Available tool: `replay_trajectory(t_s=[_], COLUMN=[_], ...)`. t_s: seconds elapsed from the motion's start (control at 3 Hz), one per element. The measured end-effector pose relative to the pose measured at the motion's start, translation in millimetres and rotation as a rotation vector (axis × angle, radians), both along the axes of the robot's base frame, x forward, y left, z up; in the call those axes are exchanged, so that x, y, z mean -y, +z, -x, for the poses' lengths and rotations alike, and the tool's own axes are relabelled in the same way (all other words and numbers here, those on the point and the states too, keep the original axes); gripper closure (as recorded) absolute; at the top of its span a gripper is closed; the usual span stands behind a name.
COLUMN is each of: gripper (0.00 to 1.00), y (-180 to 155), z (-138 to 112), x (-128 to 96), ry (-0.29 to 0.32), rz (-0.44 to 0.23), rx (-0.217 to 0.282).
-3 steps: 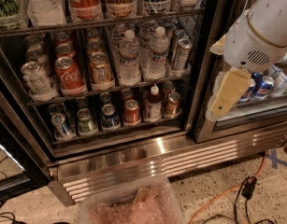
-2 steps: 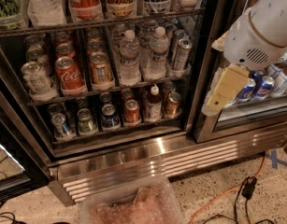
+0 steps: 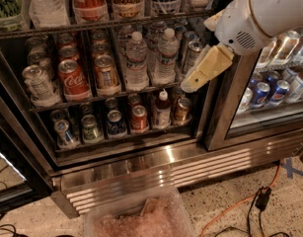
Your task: Pick water bottle from top shelf of fridge
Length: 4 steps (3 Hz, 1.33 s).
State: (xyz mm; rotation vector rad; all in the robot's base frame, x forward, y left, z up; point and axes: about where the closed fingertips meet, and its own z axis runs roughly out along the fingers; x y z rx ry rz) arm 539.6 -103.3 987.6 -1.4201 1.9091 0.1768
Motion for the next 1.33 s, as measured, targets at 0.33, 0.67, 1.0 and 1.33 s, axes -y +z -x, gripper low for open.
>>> replay_trajectory(t_s=[0.33, 0.67, 1.0, 1.33], gripper=[0.00, 0.00, 0.00, 0.00], y=[0.1, 19.1, 48.1, 57.9], z=[0.0, -5.5, -4.8, 16.7], x=[-0.2, -27.6, -78.5, -136.4], ry=[0.000, 0.053, 0.160, 0.289], rz=[0.000, -0.057, -0.162, -0.204], rx=[0.000, 0.062, 0.146, 0.200])
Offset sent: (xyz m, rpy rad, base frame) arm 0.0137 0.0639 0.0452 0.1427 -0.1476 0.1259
